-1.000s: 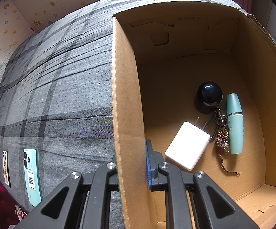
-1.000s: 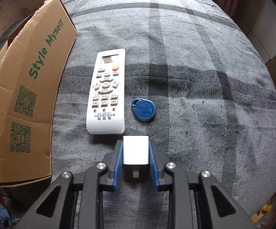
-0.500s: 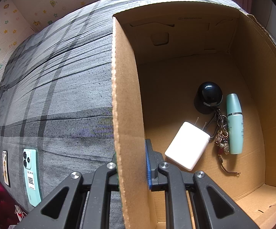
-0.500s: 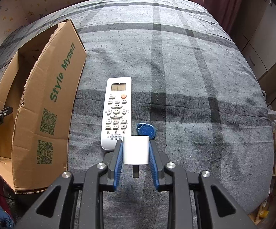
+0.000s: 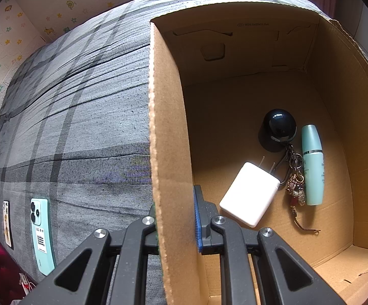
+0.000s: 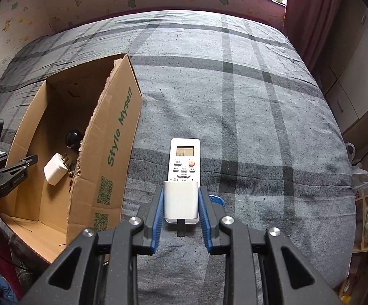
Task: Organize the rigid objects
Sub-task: 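Lift the small white charger with the right gripper and carry it into the box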
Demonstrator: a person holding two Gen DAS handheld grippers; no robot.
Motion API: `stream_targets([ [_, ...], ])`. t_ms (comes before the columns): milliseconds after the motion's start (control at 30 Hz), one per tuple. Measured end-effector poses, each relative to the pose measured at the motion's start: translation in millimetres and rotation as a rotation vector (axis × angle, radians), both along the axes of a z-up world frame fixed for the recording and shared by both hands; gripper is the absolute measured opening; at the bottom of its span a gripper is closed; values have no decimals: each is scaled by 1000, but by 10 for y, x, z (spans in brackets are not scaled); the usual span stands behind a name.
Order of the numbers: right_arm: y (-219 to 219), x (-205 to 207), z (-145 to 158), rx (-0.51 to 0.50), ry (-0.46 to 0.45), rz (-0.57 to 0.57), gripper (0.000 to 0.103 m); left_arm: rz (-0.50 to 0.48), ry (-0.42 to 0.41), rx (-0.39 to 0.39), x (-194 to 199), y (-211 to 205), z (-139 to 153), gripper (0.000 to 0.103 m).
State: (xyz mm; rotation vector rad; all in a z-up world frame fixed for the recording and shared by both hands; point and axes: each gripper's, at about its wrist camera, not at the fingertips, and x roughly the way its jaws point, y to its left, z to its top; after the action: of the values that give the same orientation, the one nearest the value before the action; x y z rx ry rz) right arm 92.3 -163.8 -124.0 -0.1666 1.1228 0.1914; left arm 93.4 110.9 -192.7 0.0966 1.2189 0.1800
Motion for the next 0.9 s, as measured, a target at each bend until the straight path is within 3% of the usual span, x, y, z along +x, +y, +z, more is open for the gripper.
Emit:
stream_targets([
  [900,950,161,320,25,-58,188,27,0,0,0,2,0,0,15],
])
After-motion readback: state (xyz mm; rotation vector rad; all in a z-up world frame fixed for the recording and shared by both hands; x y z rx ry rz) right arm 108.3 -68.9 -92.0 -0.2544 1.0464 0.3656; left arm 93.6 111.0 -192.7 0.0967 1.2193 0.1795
